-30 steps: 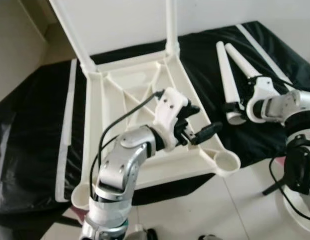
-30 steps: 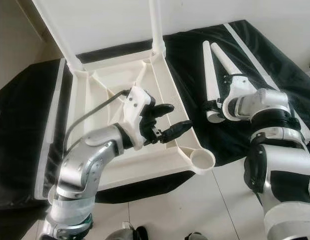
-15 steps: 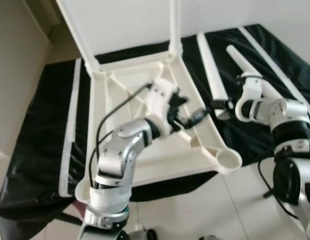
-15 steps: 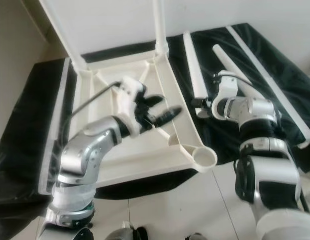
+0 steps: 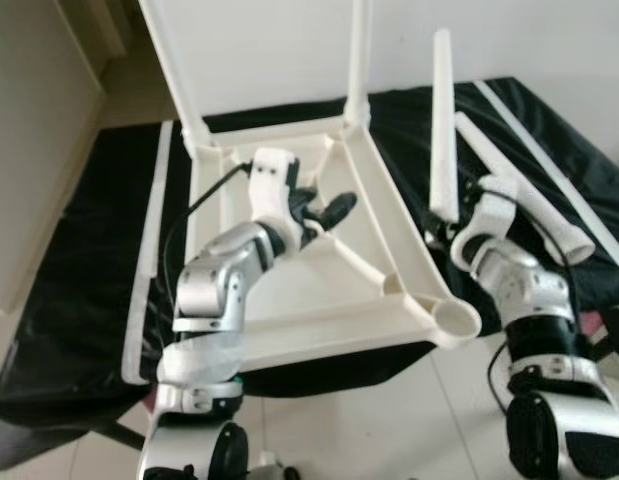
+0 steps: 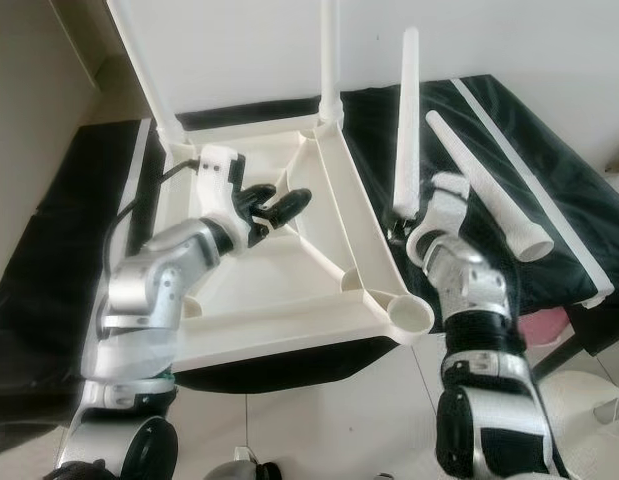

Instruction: Building children table

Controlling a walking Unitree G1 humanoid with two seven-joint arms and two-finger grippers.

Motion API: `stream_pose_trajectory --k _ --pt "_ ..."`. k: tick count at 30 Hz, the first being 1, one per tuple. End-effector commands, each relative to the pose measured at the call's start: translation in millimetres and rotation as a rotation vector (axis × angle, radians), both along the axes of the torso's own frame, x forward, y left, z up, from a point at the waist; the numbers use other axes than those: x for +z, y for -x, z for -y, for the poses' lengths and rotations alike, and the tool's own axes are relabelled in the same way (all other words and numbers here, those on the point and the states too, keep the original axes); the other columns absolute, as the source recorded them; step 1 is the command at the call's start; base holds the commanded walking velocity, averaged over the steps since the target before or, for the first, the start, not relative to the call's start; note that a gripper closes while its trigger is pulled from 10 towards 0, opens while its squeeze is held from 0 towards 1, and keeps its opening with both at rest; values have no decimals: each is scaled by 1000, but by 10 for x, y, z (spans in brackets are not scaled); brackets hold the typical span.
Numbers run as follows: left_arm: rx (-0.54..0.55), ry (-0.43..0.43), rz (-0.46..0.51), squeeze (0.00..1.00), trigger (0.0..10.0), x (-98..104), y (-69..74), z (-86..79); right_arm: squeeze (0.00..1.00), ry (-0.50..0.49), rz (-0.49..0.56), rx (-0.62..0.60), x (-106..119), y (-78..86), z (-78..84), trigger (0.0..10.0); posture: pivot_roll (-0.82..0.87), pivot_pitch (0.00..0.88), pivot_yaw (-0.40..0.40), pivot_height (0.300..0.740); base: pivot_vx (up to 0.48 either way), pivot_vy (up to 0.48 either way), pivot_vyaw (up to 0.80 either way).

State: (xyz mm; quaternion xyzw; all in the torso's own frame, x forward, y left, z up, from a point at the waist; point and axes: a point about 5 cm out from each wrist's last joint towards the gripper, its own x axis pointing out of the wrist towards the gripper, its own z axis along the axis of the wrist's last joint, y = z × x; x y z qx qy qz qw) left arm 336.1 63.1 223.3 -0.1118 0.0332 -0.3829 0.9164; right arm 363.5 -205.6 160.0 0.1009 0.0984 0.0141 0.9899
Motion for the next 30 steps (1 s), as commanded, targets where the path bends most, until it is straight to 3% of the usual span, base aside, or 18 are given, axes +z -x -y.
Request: stream_pose_trajectory --k 1,9,14,18,22,24,30 --pt "-15 15 -18 0 10000 24 -12 25 0 34 -30 1 -46 54 -25 10000 -14 0 29 740 0 0 0" --pt "-33 38 -58 0 10000 -2 -18 71 0 149 -133 -34 -38 173 76 10000 -31 0 25 740 0 0 0" --pt "-47 52 -72 0 10000 -8 -27 100 0 84 -245 -62 7 238 125 10000 -36 0 24 740 0 0 0" --pt "-56 64 -89 0 10000 -14 -18 109 0 36 -377 -19 27 301 137 10000 -39 0 27 740 0 0 0" --pt "-58 67 -98 0 10000 -21 -11 110 0 38 -442 8 51 344 164 10000 -41 0 28 740 0 0 0" --pt "-58 70 -105 0 10000 -24 -7 113 996 49 -485 28 104 377 215 10000 -38 0 29 740 0 0 0" --pt "-57 76 -108 0 10000 -9 -7 110 1000 76 -484 63 164 388 214 10000 -34 0 30 740 0 0 0"
